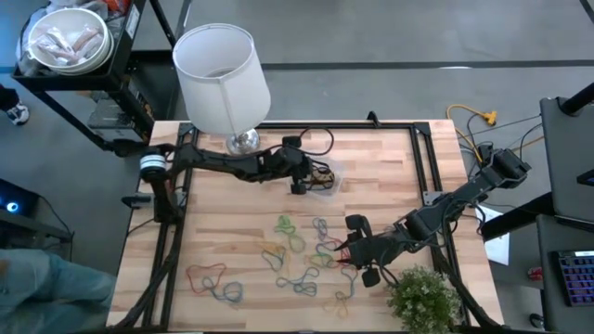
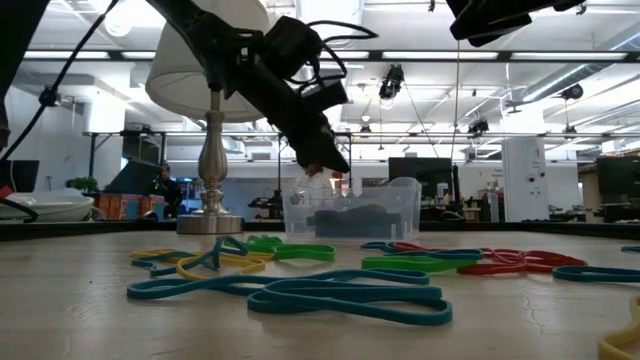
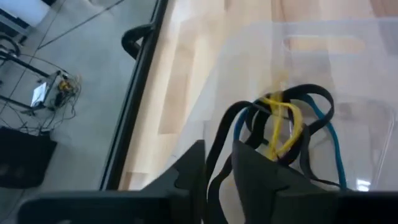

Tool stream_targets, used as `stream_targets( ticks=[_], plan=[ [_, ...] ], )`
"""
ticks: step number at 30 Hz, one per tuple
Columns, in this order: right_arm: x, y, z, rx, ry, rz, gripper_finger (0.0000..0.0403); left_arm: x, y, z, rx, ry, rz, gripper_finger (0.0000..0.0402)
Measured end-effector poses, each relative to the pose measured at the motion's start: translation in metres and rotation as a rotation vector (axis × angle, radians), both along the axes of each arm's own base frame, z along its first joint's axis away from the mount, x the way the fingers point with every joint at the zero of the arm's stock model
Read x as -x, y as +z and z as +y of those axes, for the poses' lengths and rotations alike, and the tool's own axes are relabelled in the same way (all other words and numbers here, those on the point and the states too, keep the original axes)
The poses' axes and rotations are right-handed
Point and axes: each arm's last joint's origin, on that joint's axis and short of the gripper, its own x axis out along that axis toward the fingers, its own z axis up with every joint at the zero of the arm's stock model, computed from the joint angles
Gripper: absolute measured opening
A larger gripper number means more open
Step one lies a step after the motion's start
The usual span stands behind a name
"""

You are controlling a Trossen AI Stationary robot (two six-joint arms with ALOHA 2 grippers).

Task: Pick and place rubber bands into bin
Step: Put the red rubber bands into the bin

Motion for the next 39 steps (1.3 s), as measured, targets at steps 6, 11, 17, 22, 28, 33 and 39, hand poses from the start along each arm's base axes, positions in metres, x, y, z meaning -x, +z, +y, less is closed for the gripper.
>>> stream_targets(
  ticks=[6,11,17,22,28,33,39],
  plan=[
    [0.003,-0.008,-0.002,-0.026,-0.030,0.026,0.0128,0.014,0.014,-0.005,0.038,0.014,0.049,0.0115],
    [0.009,-0.027,-0.008,-0.046,-0.085,0.081,0.0128,0.041,0.036,-0.028,0.129,-0.027,0.125,0.0123],
    [0.010,-0.042,-0.017,-0.078,-0.172,0.081,0.0128,0.078,0.052,-0.077,0.170,-0.169,0.107,0.0123],
    [0.002,-0.055,-0.020,-0.067,-0.194,0.110,0.0128,0.115,0.055,-0.118,0.185,-0.306,0.055,0.0123],
    [-0.011,-0.076,-0.026,-0.094,-0.231,0.206,0.0128,0.155,0.044,-0.153,0.218,-0.450,-0.029,0.0123],
    [-0.020,-0.083,-0.036,-0.128,-0.293,0.243,0.0128,0.179,0.035,-0.166,0.197,-0.506,-0.119,0.0123],
    [-0.018,-0.090,-0.047,-0.191,-0.410,0.341,0.0128,0.195,0.036,-0.170,0.167,-0.499,-0.175,0.0123]
  ],
)
